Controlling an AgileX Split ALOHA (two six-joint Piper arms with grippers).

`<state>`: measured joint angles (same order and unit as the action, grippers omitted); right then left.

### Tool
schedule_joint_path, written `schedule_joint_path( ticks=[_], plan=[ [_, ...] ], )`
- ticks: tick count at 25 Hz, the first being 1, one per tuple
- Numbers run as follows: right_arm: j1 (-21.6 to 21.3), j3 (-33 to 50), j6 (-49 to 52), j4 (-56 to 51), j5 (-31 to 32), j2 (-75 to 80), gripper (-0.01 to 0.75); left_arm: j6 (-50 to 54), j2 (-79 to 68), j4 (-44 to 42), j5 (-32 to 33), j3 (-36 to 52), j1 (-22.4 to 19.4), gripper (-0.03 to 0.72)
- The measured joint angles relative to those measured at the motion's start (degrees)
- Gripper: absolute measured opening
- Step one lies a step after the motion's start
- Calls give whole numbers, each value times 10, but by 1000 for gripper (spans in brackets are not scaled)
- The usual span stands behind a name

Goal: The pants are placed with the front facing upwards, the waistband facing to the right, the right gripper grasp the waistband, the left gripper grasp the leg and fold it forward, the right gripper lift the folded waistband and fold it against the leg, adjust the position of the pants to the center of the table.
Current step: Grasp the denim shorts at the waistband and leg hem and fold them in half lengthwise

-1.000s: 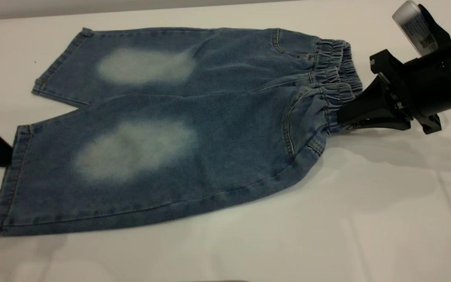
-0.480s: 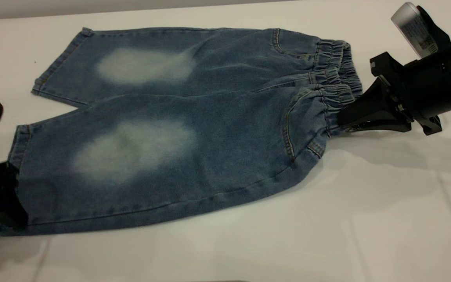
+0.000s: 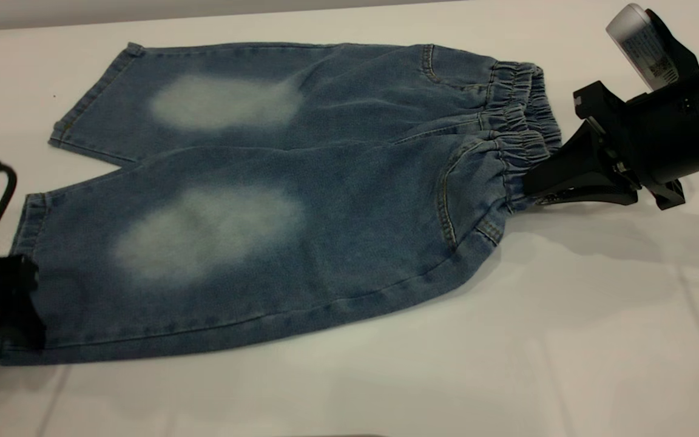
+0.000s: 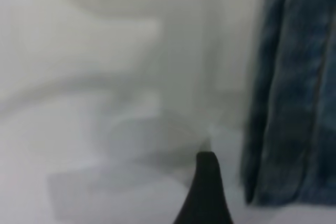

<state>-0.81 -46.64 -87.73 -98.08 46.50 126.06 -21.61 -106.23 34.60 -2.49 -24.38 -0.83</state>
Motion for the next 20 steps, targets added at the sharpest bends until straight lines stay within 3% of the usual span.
schedule_joint_path(
  ticks=[5,14,18,20],
  plan=[
    [0,0,0,1,0,0,32,-4,-3,0,18,-19,0,530],
    [0,0,1,2,0,0,32,-6,-30,-1,15,-25,-1,394],
    [0,0,2,2,0,0,32,-7,-31,-2,11,-25,-1,256],
    [0,0,2,2,0,0,32,-7,-30,-2,11,-25,-1,137]
  ],
)
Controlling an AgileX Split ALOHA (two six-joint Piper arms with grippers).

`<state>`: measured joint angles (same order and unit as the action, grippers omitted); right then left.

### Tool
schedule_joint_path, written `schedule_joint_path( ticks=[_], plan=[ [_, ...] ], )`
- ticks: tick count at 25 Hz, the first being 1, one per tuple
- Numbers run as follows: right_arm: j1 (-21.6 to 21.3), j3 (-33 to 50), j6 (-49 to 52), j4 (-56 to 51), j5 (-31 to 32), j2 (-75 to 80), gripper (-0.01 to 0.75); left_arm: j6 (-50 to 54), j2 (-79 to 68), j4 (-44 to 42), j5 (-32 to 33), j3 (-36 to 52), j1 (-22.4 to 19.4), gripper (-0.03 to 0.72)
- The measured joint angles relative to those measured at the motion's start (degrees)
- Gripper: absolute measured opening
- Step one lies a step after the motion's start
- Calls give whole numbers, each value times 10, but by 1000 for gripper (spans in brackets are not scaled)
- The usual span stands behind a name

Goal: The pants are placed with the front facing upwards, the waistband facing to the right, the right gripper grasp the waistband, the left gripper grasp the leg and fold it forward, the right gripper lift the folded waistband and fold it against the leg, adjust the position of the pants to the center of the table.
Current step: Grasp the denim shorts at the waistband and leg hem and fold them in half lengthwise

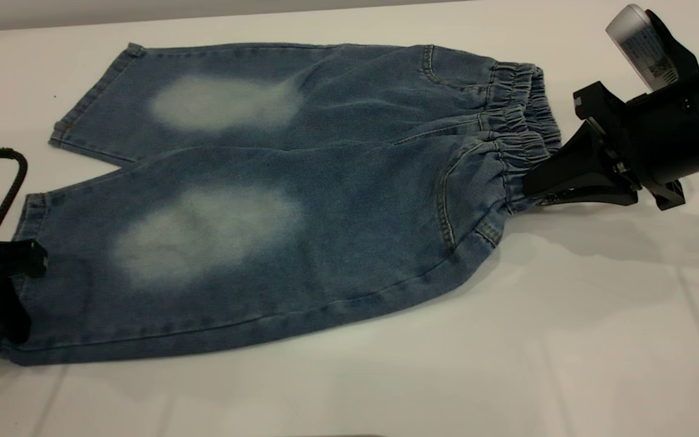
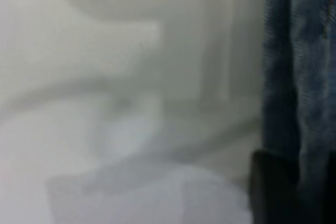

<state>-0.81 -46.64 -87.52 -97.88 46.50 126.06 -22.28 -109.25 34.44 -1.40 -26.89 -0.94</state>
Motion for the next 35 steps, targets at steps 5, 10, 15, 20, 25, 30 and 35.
schedule_joint_path(
  ticks=[5,10,15,20,25,30,35],
  plan=[
    [-2,0,6,11,0,-6,33,-16,22,1,34,1,0,43],
    [-23,31,9,23,-1,-54,33,-25,119,1,102,2,0,43],
    [-40,92,2,24,-1,-129,33,-26,249,6,182,6,0,43],
    [-40,108,2,17,0,-182,33,-26,357,10,201,-1,0,43],
    [-40,88,5,2,0,-185,33,-27,341,5,213,-78,0,43],
    [-40,54,24,-26,-24,-185,33,-31,245,-4,215,-183,0,43],
    [-40,27,47,-49,-97,-177,33,-45,130,-4,238,-295,0,43]
  ],
)
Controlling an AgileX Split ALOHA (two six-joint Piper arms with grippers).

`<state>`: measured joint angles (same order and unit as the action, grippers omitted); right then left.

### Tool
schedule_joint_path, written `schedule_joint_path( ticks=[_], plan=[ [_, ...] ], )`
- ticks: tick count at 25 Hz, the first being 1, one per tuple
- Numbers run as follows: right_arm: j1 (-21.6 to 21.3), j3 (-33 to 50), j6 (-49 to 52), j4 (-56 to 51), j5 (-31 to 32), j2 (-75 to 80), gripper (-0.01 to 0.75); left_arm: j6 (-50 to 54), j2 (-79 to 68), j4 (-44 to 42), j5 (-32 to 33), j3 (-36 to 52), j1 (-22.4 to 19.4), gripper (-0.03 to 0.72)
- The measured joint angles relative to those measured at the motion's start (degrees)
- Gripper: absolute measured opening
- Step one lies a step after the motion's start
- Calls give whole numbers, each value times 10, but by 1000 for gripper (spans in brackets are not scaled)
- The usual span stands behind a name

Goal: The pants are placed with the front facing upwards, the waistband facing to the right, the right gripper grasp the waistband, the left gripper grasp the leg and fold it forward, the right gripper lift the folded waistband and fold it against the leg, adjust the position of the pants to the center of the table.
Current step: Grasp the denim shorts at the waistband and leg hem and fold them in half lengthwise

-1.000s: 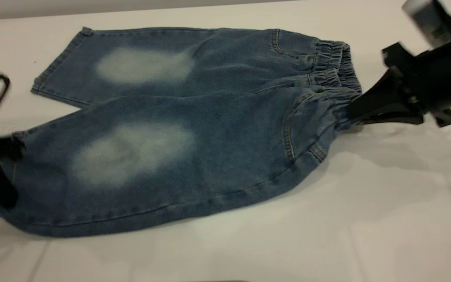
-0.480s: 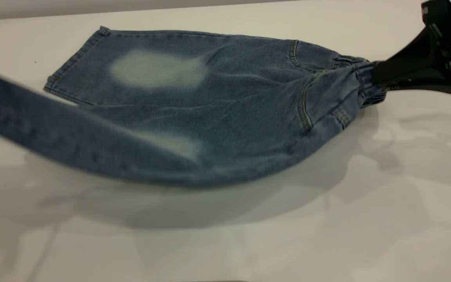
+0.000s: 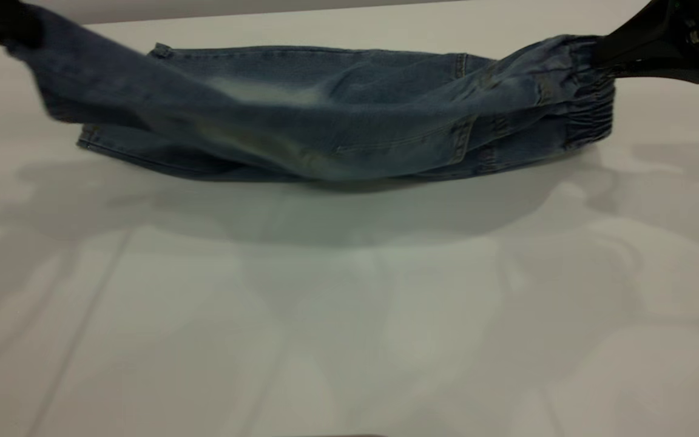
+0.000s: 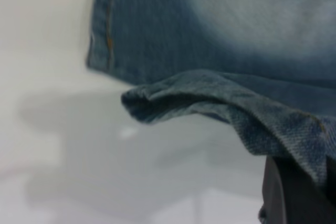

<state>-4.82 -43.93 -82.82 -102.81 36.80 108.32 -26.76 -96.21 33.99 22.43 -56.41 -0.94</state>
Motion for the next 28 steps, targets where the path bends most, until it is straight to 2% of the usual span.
schedule_joint_path(
  ticks=[5,12,18,24,28],
  plan=[
    [0,-42,24,-2,-53,39,33,-11,-101,-1,38,-110,0,43],
    [0,-122,24,-2,-61,109,33,-26,-204,-2,63,-229,0,43],
    [0,-182,10,-2,-66,149,34,-39,-273,-3,67,-295,1,43],
    [0,-228,-50,-3,-70,183,40,-105,-328,-3,39,-351,15,43],
    [0,-233,-49,-3,-70,190,103,-134,-339,-3,25,-361,33,57]
  ],
)
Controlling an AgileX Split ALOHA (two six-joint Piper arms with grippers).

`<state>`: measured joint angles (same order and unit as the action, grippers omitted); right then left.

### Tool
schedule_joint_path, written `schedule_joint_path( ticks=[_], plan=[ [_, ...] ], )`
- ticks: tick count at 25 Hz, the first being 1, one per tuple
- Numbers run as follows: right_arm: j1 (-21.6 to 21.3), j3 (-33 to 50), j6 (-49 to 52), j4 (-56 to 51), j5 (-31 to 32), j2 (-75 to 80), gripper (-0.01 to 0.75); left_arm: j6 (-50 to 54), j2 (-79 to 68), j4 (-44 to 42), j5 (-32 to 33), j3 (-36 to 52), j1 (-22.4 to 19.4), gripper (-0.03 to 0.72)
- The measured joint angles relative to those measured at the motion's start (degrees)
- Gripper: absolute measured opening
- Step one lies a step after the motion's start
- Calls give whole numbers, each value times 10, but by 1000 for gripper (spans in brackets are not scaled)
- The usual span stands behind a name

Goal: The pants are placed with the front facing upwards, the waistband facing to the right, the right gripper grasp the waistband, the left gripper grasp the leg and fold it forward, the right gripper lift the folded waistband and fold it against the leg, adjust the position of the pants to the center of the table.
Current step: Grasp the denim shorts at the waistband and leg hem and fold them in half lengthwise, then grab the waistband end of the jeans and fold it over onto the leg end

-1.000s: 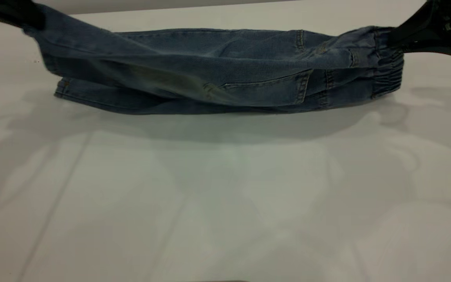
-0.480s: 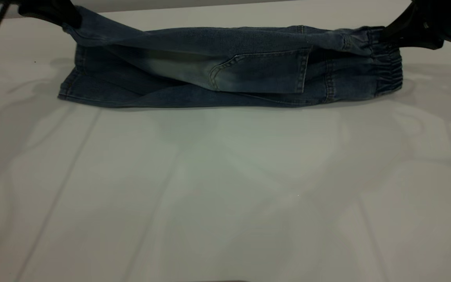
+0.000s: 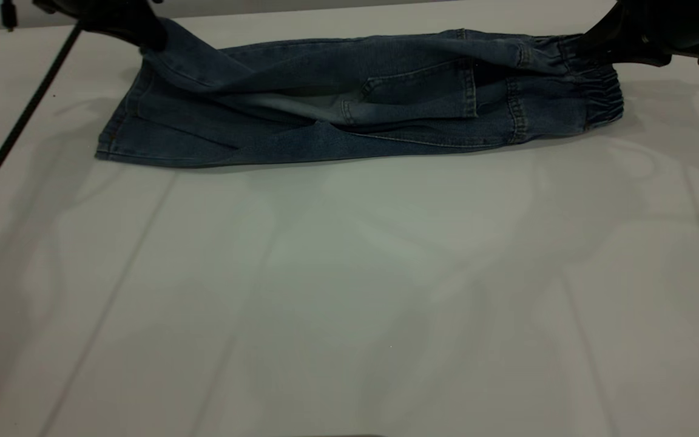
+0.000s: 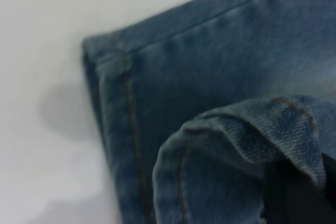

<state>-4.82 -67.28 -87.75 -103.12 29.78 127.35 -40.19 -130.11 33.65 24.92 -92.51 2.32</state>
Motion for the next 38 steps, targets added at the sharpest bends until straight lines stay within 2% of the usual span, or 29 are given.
schedule_joint_path(
  ticks=[3,8,9,11,13,16,21,24,28,38],
  plan=[
    [0,-1,0,-1,1,0,255,-21,-1,0,-15,0,7,115],
    [-4,-1,15,2,4,0,596,-53,-1,0,-37,0,8,328],
    [-7,-1,27,7,4,0,639,-57,-1,0,-43,0,8,375],
    [-15,-1,59,27,11,0,674,-59,-1,0,-48,-4,8,452],
    [-28,-1,97,59,21,-4,676,-61,0,-1,-41,-19,8,520],
    [-53,-1,158,115,64,-21,676,-59,11,-4,13,-48,8,572],
    [-81,-1,281,213,192,-38,644,-46,28,-4,158,-70,8,585],
    [-75,-1,323,248,213,-21,614,-43,28,-8,206,-70,10,586],
    [-71,-1,318,218,210,25,603,-43,28,-8,213,-70,12,586],
    [-71,-7,194,42,203,100,598,-31,28,-8,226,-70,12,586]
  ],
)
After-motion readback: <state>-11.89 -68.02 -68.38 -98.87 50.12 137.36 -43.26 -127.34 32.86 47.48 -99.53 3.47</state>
